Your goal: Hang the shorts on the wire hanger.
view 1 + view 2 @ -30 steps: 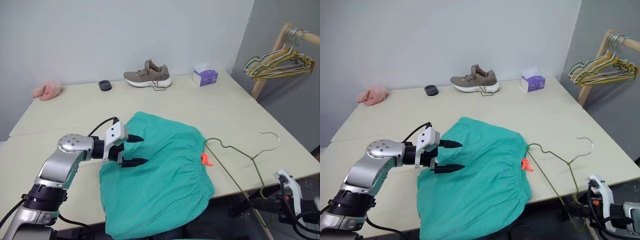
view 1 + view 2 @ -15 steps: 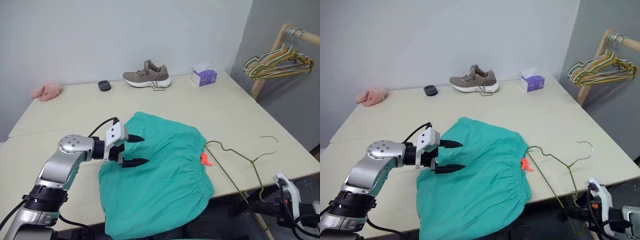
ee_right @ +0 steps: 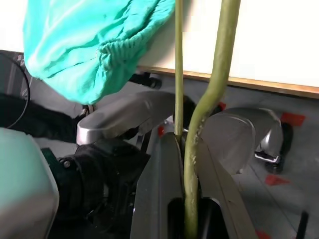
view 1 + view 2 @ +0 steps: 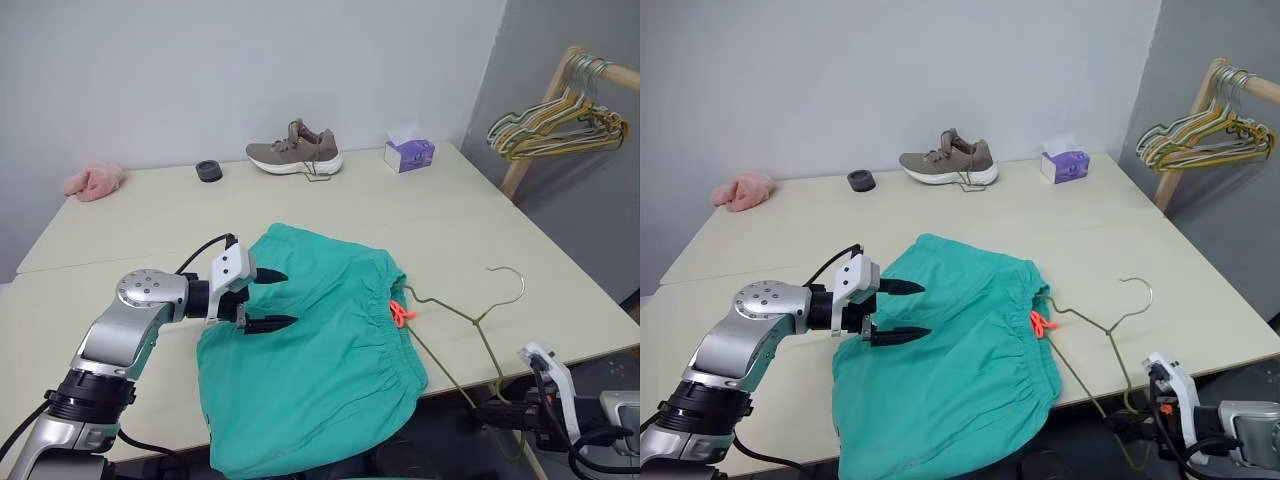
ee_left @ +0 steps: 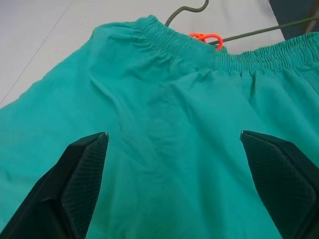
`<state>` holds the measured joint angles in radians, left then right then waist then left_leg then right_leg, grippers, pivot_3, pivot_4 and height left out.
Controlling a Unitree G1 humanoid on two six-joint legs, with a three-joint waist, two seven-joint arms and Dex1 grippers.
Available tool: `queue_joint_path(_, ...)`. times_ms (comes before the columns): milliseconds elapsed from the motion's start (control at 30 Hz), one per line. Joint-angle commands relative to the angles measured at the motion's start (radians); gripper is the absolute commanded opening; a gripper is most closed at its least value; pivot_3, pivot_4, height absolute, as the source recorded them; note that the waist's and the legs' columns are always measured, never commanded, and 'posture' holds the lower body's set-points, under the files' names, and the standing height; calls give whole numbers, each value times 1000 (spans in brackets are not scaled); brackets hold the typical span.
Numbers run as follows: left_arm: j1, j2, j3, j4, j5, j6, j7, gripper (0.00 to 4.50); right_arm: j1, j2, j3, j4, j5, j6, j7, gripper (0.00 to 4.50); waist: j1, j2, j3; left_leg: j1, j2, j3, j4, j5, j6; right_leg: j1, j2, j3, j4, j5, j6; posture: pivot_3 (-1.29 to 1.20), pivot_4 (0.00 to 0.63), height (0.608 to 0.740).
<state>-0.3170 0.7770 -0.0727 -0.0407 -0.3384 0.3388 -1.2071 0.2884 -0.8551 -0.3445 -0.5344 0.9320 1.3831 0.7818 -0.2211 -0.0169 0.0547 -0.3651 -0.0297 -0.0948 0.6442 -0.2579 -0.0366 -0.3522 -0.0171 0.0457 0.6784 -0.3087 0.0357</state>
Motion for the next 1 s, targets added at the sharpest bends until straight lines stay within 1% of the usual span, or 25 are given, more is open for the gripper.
queue_joint_path(33,-16,-5,27,5,1,-25,18,4482,-62,18,49,11,13,24,-43,0,-1,0,0,0,0,0,0,0,0,0,0,0,0,0,0,-304,0,740)
queue_joint_path(167,-30,-11,22,20,11,-40,26,4482,-208,85,92,98,8,110,-121,0,-5,-1,1,1,1,0,0,0,0,0,0,0,0,0,1,-301,0,740)
queue_joint_path(333,-33,-15,25,25,17,-46,37,4482,-420,229,70,228,-30,214,-249,0,-5,0,1,0,1,0,0,0,0,0,1,0,0,1,1,-290,0,740)
queue_joint_path(433,-26,-16,33,19,11,-43,49,4482,-484,271,46,268,1,231,-297,0,2,0,1,-1,1,-1,0,0,0,-1,1,0,0,0,0,-279,0,740)
queue_joint_path(533,-14,-22,54,13,4,-37,84,4482,-546,295,35,263,36,231,-331,0,5,1,1,-3,0,-1,0,0,0,-2,0,0,0,0,0,-266,0,740)
queue_joint_path(600,-19,-31,71,17,-7,-26,112,4482,-581,292,45,231,48,231,-332,0,5,1,2,-3,0,-1,0,0,0,-2,0,0,0,0,0,-266,0,740)
queue_joint_path(700,-56,-57,111,47,-21,4,175,4482,-642,259,94,177,33,210,-308,0,6,2,2,-3,0,-1,0,0,1,-2,0,0,0,0,0,-266,0,740)
queue_joint_path(833,-148,-85,153,110,-28,2,225,4482,-710,179,233,113,-20,117,-259,0,6,2,2,-3,0,-3,1,0,1,-2,0,-2,1,1,0,-268,0,740)
queue_joint_path(900,-199,-87,162,147,-21,-22,233,4482,-747,180,267,113,-28,101,-251,0,5,2,2,-3,0,-3,1,0,1,-2,0,-2,0,0,0,-268,0,740)
queue_joint_path(1000,-260,-70,150,181,-13,-58,188,4482,-783,105,394,73,-105,-11,-192,0,3,2,2,-3,-1,-2,0,0,1,-2,0,-1,0,1,0,-268,0,740)
